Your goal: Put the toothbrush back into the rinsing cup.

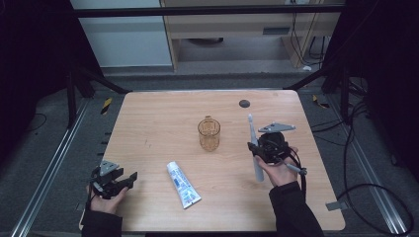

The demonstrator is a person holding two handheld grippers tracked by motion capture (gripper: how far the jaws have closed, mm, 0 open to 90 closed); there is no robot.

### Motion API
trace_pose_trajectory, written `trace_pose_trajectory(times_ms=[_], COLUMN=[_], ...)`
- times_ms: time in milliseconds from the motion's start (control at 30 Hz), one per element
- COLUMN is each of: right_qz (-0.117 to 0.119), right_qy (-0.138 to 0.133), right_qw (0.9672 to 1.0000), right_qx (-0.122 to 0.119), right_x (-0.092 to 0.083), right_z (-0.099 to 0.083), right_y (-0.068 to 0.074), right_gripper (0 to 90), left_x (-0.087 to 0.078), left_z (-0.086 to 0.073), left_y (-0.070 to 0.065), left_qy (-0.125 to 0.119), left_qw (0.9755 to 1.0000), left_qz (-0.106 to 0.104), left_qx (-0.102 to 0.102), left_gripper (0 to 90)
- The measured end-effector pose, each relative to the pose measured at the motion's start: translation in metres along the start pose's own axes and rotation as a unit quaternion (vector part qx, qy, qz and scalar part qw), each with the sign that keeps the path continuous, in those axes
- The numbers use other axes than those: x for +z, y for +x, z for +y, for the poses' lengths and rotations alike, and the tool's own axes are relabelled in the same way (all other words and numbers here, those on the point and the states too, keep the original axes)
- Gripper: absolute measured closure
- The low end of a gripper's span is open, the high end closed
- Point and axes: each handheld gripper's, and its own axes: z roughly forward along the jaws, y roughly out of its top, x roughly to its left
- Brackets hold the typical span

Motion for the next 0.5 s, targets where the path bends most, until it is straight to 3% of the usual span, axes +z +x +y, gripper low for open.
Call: trace_pose_trajectory(times_ms=[267,500], right_qz=[-0.006,-0.009], right_qy=[-0.042,-0.105], right_qw=[0.9991,0.9943], right_qx=[0.008,0.018], right_x=[-0.0008,-0.0046], right_z=[0.0044,0.01], right_y=[-0.0006,0.0017], right_gripper=[68.2,68.2], left_x=[0.0,-0.0001], left_z=[0.0,0.0001], left_y=[0.0002,0.0004], left_qy=[-0.001,-0.001], left_qw=[1.0,1.0], left_qz=[0.0,0.001], left_qx=[0.0,-0.001], left_gripper=[40.0,40.0])
